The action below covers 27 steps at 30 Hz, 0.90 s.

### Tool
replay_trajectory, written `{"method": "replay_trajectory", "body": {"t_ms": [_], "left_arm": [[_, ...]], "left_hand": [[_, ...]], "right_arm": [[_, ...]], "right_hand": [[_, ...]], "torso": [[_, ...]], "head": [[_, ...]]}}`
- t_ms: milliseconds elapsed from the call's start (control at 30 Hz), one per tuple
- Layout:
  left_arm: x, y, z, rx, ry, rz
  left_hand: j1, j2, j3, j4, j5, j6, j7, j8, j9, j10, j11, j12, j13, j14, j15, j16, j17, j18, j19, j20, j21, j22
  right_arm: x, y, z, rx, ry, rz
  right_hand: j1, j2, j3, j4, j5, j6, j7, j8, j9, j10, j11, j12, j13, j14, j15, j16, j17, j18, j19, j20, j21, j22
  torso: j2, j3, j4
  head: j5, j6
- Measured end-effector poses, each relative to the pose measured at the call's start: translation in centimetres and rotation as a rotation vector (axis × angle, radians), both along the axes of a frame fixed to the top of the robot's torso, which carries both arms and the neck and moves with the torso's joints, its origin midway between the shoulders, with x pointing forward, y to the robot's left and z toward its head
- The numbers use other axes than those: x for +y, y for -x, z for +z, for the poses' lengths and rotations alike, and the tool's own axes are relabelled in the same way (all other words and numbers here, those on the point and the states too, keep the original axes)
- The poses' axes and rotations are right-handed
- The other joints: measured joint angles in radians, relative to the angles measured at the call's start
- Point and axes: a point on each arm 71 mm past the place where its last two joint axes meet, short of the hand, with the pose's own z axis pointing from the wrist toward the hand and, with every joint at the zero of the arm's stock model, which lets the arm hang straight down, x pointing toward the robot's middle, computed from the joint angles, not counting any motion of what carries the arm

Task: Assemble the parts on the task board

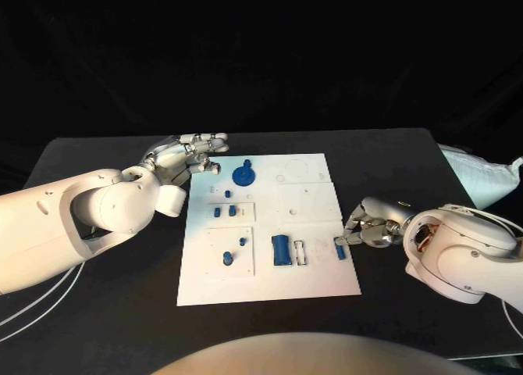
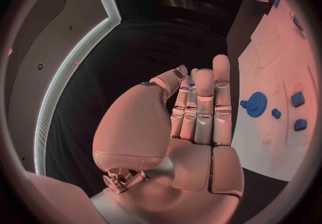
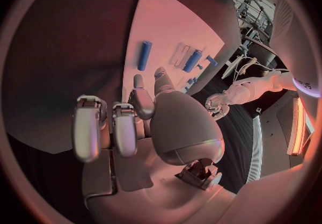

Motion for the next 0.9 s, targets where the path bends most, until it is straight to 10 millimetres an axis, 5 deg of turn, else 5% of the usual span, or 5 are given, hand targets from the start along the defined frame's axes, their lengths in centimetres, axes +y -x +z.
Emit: {"method": "replay_trajectory", "body": {"t_ms": [900], "left_arm": [[0.0, 0.0, 0.0, 0.001, 0.0, -0.002]], "left_hand": [[0.0, 0.0, 0.0, 0.0, 0.0, 0.0, 0.0, 0.0, 0.0, 0.0, 0.0, 0.0, 0.0, 0.0, 0.0, 0.0, 0.0, 0.0, 0.0, 0.0, 0.0, 0.0]], "right_arm": [[2.1, -0.3, -1.7, -0.014, 0.112, 0.108]], "right_hand": [[0.036, -0.002, 0.017, -0.03, 0.001, 0.014, -0.007, 0.0, 0.013, 0.003, -0.005, -0.004, 0.001, 0.0, 0.0, 0.0, 0.0, 0.0, 0.0, 0.0, 0.0, 0.003]], "torso": [[-0.001, -0.0021, 0.0016]], "head": [[0.007, -0.009]]}}
